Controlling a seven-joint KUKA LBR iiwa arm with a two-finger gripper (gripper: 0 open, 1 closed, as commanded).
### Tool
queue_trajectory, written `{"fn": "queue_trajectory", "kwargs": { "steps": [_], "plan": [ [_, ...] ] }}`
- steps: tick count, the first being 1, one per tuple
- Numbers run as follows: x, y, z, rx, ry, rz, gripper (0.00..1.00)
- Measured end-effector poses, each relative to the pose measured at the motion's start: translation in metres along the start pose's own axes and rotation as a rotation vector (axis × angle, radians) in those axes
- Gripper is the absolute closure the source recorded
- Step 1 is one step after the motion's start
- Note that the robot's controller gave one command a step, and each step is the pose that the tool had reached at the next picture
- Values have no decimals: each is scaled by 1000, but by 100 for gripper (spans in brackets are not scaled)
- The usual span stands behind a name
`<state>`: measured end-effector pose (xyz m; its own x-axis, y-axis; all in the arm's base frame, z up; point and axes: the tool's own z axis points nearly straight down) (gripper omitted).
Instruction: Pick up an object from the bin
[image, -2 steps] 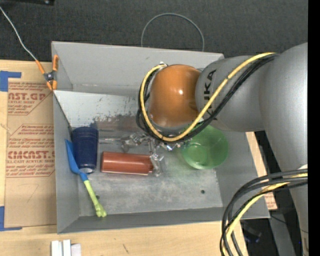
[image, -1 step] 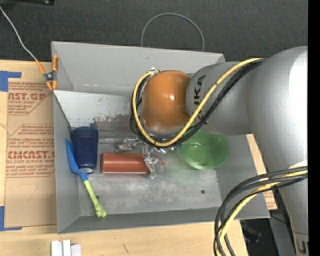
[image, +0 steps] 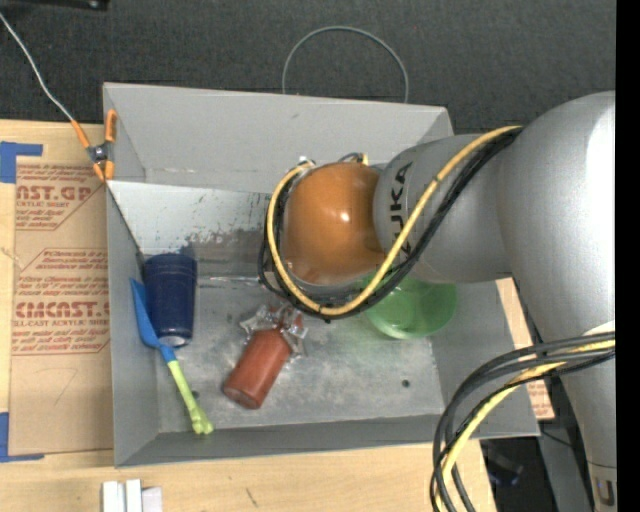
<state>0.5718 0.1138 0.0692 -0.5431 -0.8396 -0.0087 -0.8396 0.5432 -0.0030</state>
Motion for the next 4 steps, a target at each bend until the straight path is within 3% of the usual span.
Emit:
{"fn": "queue_trajectory", "kwargs": {
  "steps": [1, 2, 3, 4],
  "plan": [
    [0, 0, 0, 0, 0, 0, 100],
    [-7, 6, -95, -2, 0, -13, 100],
    [-32, 16, -117, -2, -4, 24, 100],
    [-32, 17, -225, -3, -1, -26, 100]
  ]
}}
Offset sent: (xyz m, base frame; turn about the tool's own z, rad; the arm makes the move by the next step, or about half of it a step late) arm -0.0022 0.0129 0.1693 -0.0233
